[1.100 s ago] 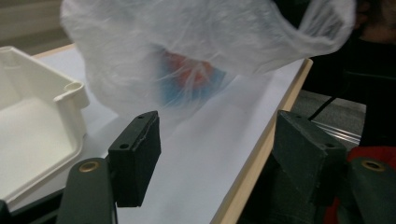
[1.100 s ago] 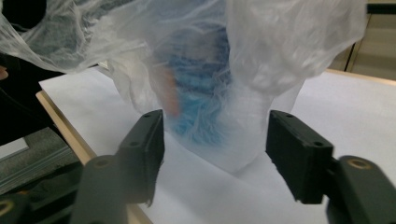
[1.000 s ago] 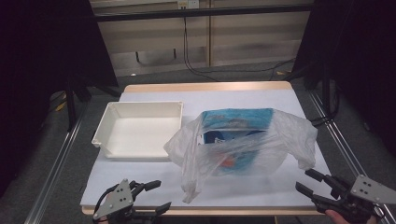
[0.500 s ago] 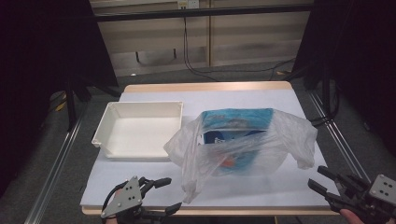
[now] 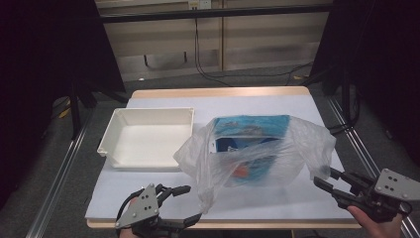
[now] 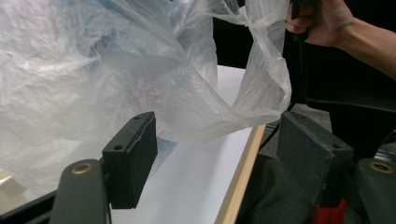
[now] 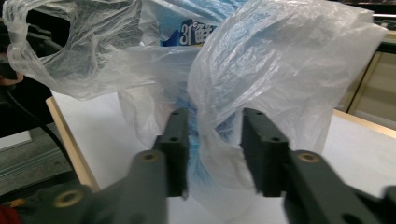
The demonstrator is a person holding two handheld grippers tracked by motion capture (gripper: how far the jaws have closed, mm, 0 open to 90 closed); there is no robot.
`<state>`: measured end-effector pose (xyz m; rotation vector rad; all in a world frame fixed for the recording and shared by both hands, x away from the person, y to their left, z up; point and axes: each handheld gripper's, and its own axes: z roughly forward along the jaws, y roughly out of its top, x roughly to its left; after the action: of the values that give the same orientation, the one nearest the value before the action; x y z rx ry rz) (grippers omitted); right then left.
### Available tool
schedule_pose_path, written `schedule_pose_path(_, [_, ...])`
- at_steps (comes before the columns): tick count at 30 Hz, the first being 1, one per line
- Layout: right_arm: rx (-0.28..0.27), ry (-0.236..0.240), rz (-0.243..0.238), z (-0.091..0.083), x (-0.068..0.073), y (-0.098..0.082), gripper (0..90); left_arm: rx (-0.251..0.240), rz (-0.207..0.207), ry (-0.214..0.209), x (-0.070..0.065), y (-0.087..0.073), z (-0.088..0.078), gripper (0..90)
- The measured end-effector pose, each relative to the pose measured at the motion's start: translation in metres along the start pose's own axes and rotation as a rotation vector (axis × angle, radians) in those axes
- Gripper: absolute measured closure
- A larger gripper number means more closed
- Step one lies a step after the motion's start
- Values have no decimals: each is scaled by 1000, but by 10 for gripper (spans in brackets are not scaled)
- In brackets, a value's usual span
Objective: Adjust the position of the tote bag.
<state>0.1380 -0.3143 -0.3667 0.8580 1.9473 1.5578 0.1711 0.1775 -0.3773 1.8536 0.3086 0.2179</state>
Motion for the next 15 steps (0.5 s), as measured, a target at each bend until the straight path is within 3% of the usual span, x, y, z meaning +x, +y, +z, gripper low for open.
schedule_pose_path(5, [17,55,2,5,1,-1,874,-21,8,-20,-3,5,-7,297])
schedule_pose_path(10, [22,70,-9,8,5,1,900,-25,14,-39,-10,6,-6,299])
schedule_pose_path(15, [9,84,-12,12,5,6,900,-16,37,-26,-11,9,9,299])
